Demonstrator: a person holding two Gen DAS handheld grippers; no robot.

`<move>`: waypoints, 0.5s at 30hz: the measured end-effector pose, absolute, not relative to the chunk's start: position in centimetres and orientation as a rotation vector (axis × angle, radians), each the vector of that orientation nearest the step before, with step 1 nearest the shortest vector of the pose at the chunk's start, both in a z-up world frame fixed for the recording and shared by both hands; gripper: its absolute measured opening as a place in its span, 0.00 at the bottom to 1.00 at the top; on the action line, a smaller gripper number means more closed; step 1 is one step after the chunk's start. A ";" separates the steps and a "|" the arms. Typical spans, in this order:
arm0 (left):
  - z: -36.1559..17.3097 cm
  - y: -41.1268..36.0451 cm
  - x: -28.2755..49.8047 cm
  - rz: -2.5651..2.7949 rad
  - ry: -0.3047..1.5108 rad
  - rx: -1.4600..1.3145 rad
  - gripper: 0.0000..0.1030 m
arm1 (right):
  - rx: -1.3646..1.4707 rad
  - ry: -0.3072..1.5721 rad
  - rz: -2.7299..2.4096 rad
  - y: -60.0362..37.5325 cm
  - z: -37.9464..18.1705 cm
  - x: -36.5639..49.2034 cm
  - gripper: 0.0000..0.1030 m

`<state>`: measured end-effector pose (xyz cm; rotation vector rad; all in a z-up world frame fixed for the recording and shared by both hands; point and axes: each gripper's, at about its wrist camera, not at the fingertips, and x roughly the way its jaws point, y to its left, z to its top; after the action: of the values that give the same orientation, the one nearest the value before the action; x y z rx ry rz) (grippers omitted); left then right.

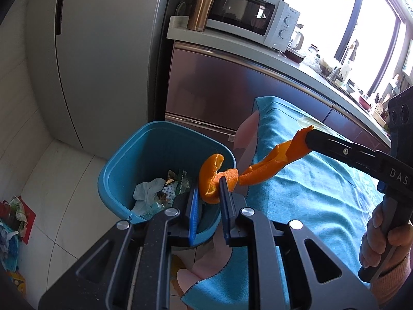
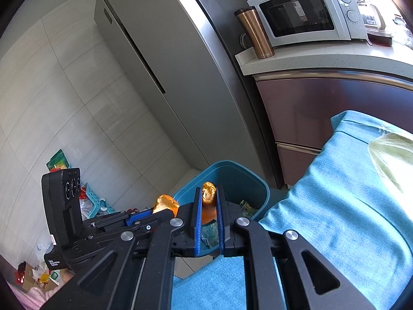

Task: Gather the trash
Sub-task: 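Lower both held orange peels into the teal bin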

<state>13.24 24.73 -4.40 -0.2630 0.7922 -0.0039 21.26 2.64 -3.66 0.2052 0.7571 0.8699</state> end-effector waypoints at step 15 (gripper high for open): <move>-5.4 25.6 13.7 0.019 0.811 -0.276 0.15 | 0.178 0.781 0.877 4.5 -4.2 21.8 0.09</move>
<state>13.66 25.60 -5.44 -0.2758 0.8108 0.0192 21.85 4.48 -4.23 0.1777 0.7814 0.8769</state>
